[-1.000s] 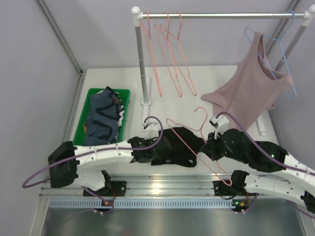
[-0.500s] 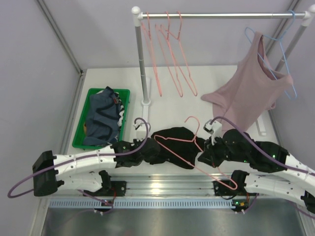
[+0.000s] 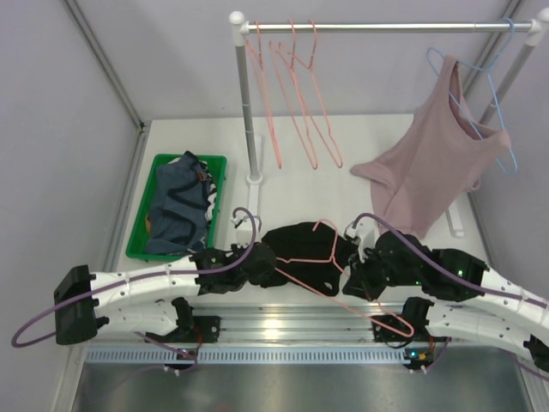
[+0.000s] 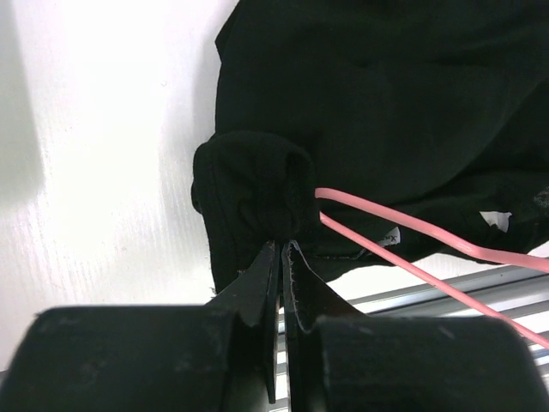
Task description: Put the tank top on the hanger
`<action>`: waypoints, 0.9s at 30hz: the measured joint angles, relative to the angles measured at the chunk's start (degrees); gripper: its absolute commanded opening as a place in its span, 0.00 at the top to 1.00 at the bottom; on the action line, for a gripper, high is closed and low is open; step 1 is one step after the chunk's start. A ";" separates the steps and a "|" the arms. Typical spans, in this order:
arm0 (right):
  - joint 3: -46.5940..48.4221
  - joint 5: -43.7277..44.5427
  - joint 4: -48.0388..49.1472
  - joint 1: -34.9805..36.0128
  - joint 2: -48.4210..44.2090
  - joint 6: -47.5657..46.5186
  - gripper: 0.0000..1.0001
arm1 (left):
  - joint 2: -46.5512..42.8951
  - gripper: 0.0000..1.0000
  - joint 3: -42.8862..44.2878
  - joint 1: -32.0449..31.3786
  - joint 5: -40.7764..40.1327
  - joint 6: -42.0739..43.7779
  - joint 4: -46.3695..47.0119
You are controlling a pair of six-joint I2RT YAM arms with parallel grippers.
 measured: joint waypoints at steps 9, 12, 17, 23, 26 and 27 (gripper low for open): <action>-1.75 1.57 0.26 0.00 1.92 0.00 1.00 | -0.02 0.94 -0.11 -0.02 1.40 0.57 0.26; -1.75 2.97 0.26 0.00 2.29 0.09 1.00 | -0.17 0.89 -0.17 -0.02 2.51 1.14 0.28; -1.75 5.27 0.00 0.00 2.29 0.61 1.00 | -3.13 0.82 -1.57 -0.02 3.28 1.62 0.22; -1.62 6.99 -0.35 0.00 2.29 1.11 1.00 | -5.38 0.93 -2.75 -0.02 3.39 1.55 0.31; -0.37 7.50 -1.64 0.00 2.14 1.09 1.00 | -5.35 1.00 -3.06 -0.02 3.43 1.51 0.35; 0.44 7.65 -2.16 0.00 2.01 1.09 1.00 | -5.35 1.00 -3.08 -0.02 3.45 1.51 0.35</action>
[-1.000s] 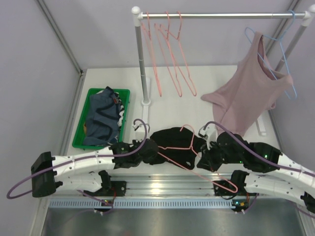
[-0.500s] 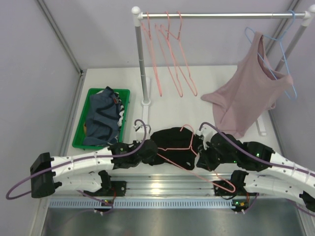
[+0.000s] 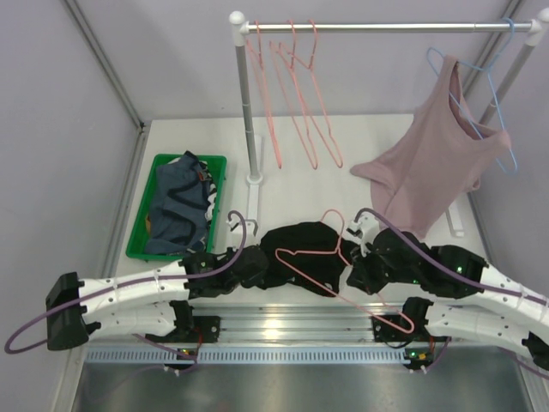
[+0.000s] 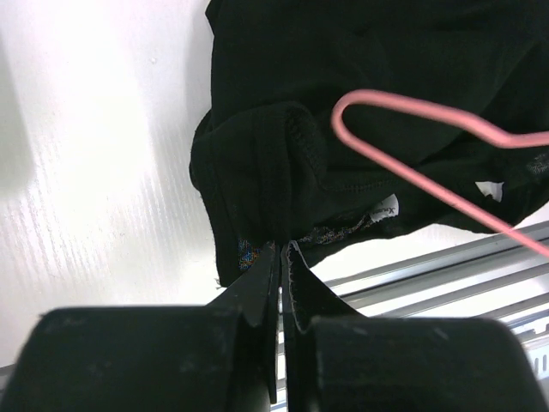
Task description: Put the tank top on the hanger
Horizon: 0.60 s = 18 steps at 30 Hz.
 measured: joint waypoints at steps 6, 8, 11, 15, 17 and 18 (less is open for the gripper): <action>5.07 0.39 -1.73 0.00 -1.62 -0.61 1.00 | -0.04 1.00 -0.02 0.00 -0.02 0.07 0.00; 5.27 -0.72 -1.70 0.00 -2.36 -0.83 1.00 | -0.39 1.00 -0.02 0.00 -0.04 0.20 0.00; 5.27 -2.84 -1.70 0.00 -2.45 -1.18 1.00 | -1.03 1.00 -0.02 0.00 -0.11 0.24 -0.02; 5.27 -4.52 -1.66 0.00 -2.12 -1.64 1.00 | -1.16 1.00 -0.02 0.00 -0.48 0.28 -0.15; 5.25 -5.11 -1.64 0.02 -1.84 -2.01 1.00 | -1.25 1.00 -0.02 0.02 -0.48 0.33 -0.17; 5.22 -5.38 -1.60 0.02 -1.66 -2.14 1.00 | -1.36 1.00 -0.02 0.00 -0.48 0.42 -0.22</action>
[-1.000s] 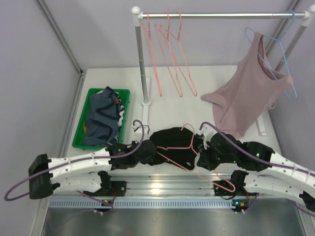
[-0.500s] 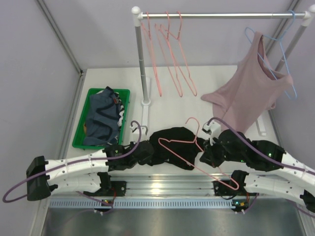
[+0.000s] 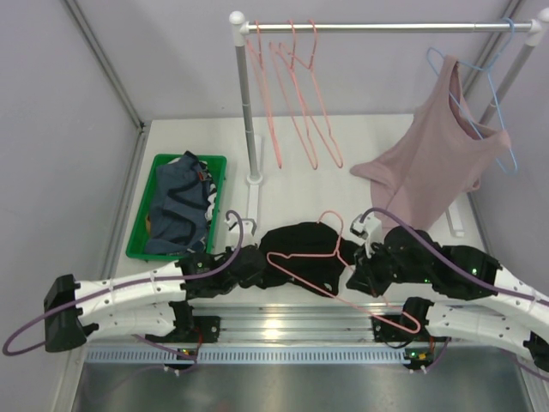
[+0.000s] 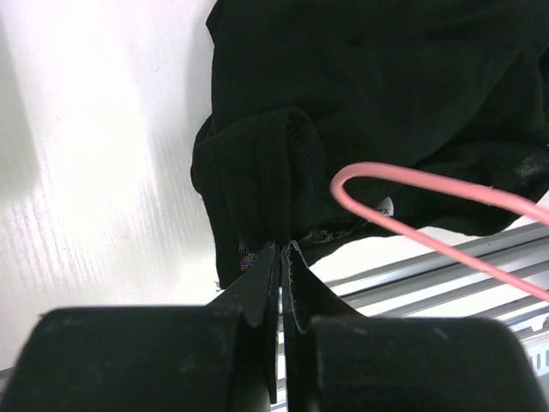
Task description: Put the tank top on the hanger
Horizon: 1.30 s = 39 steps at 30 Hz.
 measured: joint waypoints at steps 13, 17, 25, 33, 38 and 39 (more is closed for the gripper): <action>-2.56 -1.84 3.78 0.31 5.40 -2.21 1.00 | -3.43 1.00 0.13 0.00 2.45 5.66 -0.02; -2.58 -2.84 6.05 0.33 6.64 -2.99 1.00 | -3.41 1.00 0.90 0.00 2.67 7.43 -0.98; -2.62 -5.88 7.72 0.35 5.79 -3.96 1.00 | -3.54 1.00 6.29 0.02 -1.38 7.72 -6.84; -3.43 -6.34 10.56 0.35 5.57 -3.80 1.00 | -3.80 1.00 7.93 0.00 -2.14 10.38 -8.11; -6.88 -5.20 17.18 0.46 6.08 -3.30 1.00 | -4.09 1.00 7.96 0.00 -1.29 12.55 -8.04; -7.69 -4.96 18.58 0.57 6.51 -3.28 1.00 | -4.24 1.00 8.04 0.00 -1.14 12.94 -8.04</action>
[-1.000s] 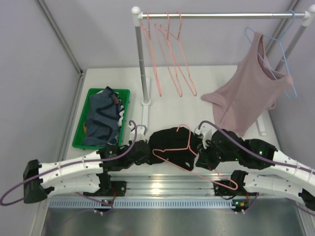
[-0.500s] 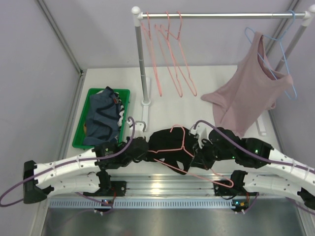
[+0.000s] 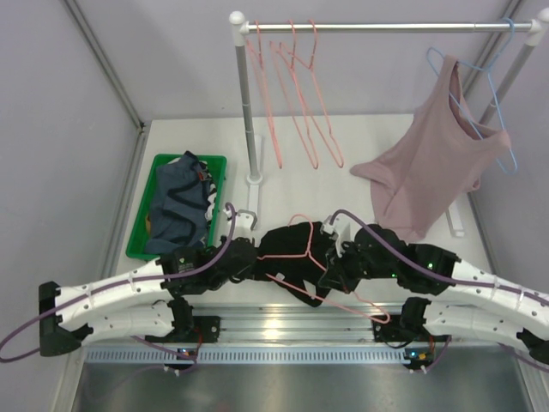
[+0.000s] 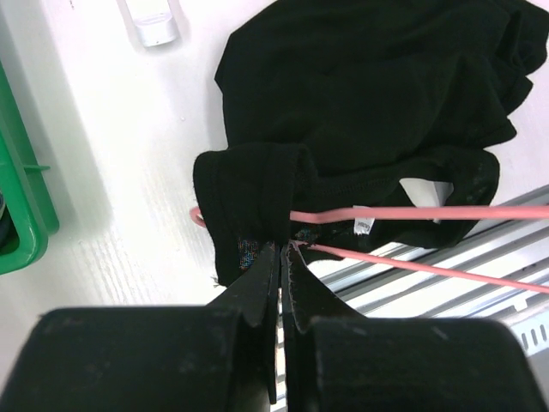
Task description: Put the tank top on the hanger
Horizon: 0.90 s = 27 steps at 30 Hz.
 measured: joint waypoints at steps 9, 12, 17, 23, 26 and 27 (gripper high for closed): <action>-5.11 3.43 12.15 2.14 4.74 -0.11 1.00 | -1.55 1.00 0.59 0.00 0.98 1.62 0.44; -6.47 4.24 16.52 2.38 5.40 -0.17 1.00 | -1.57 1.00 0.59 0.00 1.18 1.70 0.52; -7.21 4.83 22.29 3.43 8.55 -0.72 1.00 | -1.75 1.00 0.59 0.00 1.09 1.68 0.74; -8.90 5.88 28.39 4.52 12.55 -1.77 1.00 | -2.69 1.00 0.59 0.00 0.22 1.49 0.87; -10.34 5.86 31.04 4.55 13.33 -2.05 1.00 | -3.06 0.97 0.59 0.00 -0.81 0.72 0.83; -10.86 5.86 31.74 4.55 13.35 -2.10 1.00 | -3.19 0.94 0.59 0.00 -1.18 0.35 0.79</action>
